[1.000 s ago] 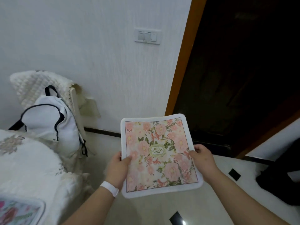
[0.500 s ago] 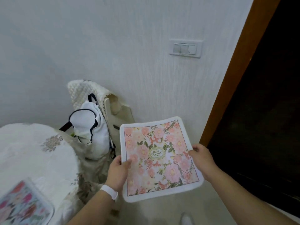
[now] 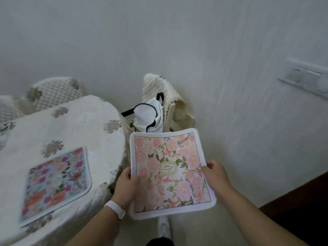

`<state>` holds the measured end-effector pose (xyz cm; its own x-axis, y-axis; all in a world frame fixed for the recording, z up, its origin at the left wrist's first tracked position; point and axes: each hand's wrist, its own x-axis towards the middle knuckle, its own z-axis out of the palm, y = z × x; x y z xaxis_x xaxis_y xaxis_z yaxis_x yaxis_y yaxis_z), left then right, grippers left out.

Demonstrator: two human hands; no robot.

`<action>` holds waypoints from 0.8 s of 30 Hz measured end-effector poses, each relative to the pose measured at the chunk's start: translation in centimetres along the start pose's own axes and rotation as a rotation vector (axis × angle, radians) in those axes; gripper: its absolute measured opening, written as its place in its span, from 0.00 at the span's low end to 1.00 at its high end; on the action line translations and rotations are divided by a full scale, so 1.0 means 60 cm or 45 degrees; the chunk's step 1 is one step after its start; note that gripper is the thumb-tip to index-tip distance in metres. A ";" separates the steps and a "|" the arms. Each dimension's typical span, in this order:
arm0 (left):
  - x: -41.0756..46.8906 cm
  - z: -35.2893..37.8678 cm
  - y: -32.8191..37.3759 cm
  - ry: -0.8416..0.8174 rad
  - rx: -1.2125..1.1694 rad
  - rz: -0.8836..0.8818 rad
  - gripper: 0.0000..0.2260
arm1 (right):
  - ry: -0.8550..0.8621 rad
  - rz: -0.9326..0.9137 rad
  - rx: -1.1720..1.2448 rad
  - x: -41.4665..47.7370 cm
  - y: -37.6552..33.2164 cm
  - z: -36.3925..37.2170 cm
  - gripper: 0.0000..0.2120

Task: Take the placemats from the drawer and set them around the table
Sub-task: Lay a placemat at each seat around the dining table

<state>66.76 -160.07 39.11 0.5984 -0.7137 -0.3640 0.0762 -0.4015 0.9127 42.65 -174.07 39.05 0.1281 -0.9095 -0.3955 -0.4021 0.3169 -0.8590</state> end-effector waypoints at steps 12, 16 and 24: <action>0.248 -0.075 0.032 0.165 0.024 -0.093 0.05 | -0.114 -0.090 -0.178 0.186 -0.161 0.172 0.03; 0.341 -0.128 0.057 0.203 -0.013 -0.136 0.08 | -0.129 -0.108 -0.239 0.262 -0.228 0.257 0.04; 0.434 -0.264 0.093 0.372 -0.099 -0.153 0.11 | -0.321 -0.199 -0.316 0.331 -0.317 0.414 0.04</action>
<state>95.38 -171.79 37.68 0.7842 -0.4642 -0.4118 0.2146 -0.4198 0.8819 75.39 -191.48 39.47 0.4115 -0.8372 -0.3602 -0.5632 0.0771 -0.8227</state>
